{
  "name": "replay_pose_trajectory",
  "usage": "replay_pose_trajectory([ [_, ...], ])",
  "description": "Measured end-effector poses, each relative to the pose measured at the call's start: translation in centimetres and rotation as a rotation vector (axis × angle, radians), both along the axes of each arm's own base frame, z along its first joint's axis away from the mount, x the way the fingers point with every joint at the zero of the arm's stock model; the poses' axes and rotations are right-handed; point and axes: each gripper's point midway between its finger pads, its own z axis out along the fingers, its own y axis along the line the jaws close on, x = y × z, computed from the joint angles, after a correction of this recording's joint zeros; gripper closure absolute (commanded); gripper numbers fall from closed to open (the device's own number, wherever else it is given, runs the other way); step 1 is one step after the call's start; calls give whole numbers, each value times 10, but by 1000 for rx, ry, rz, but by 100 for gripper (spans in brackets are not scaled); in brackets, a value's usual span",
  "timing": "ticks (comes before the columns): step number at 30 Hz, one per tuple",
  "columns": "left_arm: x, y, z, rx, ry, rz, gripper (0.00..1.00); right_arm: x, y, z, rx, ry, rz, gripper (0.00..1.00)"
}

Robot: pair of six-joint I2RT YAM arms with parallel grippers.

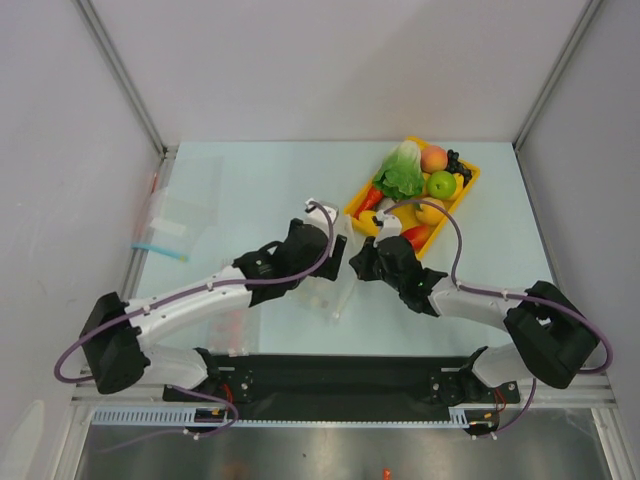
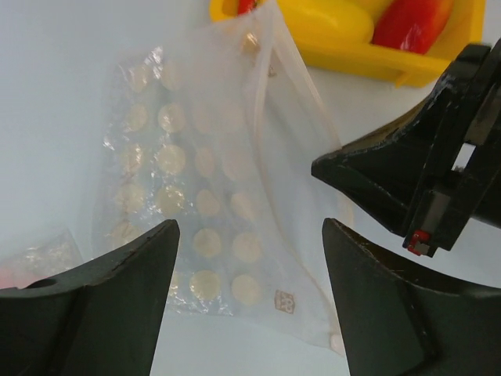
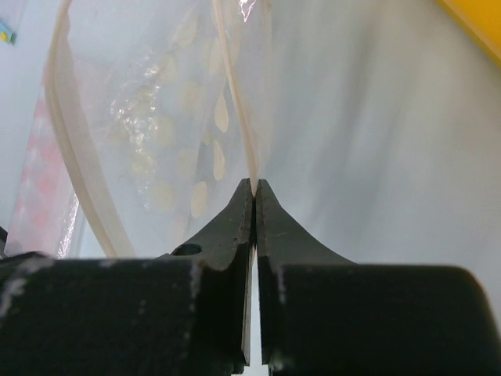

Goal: Place the food in the zip-top bag and seal the zipper
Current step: Open the zipper of the food storage bag.

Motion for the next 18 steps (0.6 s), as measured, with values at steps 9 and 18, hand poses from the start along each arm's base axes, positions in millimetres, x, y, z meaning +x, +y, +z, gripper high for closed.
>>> replay_pose_trajectory([
  [9, 2, -17, -53, 122, 121, -35, 43, 0, 0, 8, 5, -22, -6, 100],
  [18, 6, -8, -54, 207, 133, 6, 100, 6, -8, 7, 14, -7, -34, 100],
])
